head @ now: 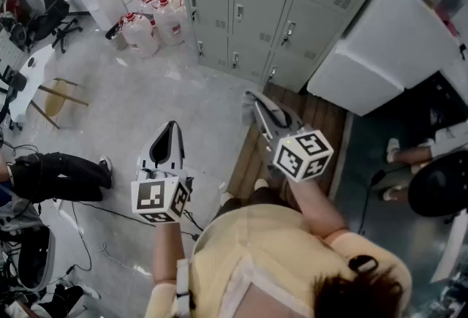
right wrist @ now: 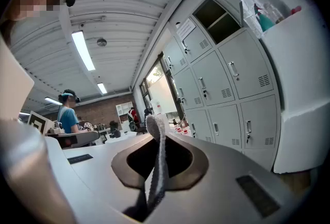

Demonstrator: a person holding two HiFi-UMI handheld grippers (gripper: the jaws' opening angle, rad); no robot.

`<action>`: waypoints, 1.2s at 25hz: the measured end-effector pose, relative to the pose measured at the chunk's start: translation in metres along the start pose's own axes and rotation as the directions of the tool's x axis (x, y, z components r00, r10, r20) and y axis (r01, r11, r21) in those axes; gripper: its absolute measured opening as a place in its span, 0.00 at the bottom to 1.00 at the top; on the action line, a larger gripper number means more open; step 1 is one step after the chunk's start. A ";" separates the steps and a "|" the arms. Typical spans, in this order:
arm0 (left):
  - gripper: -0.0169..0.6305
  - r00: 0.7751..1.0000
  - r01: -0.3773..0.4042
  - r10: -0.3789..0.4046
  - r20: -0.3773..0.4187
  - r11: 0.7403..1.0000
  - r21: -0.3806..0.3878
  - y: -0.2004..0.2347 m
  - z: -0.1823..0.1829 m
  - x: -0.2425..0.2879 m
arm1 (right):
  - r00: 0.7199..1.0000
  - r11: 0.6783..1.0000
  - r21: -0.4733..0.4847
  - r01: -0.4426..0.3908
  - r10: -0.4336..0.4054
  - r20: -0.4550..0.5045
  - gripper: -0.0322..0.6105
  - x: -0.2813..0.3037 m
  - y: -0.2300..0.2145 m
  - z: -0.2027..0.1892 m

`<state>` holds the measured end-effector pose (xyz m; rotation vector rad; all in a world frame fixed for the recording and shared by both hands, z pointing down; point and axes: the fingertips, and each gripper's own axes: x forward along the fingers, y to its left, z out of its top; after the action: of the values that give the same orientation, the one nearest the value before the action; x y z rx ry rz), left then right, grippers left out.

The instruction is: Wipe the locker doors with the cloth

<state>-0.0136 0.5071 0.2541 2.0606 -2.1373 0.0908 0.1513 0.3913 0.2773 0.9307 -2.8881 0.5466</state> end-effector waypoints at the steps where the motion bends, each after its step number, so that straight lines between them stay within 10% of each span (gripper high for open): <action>1: 0.03 1.000 0.007 -0.007 0.000 1.000 -0.001 0.001 -0.001 0.000 | 1.000 1.000 0.003 0.005 -0.005 0.003 0.07 0.000 0.001 -0.002; 13: 0.03 0.998 0.060 -0.062 -0.028 0.997 -0.041 0.004 -0.022 0.031 | 0.998 0.998 0.035 0.049 -0.048 -0.028 0.07 0.001 -0.009 -0.023; 30: 0.03 0.994 0.075 -0.076 -0.079 0.997 -0.019 0.004 -0.012 0.210 | 0.986 0.984 0.064 0.165 -0.165 0.002 0.07 0.099 -0.166 0.018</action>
<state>-0.0229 0.3019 0.3006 2.0899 -2.0055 0.1428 0.1671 0.2051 0.3282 1.1697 -2.7798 0.6246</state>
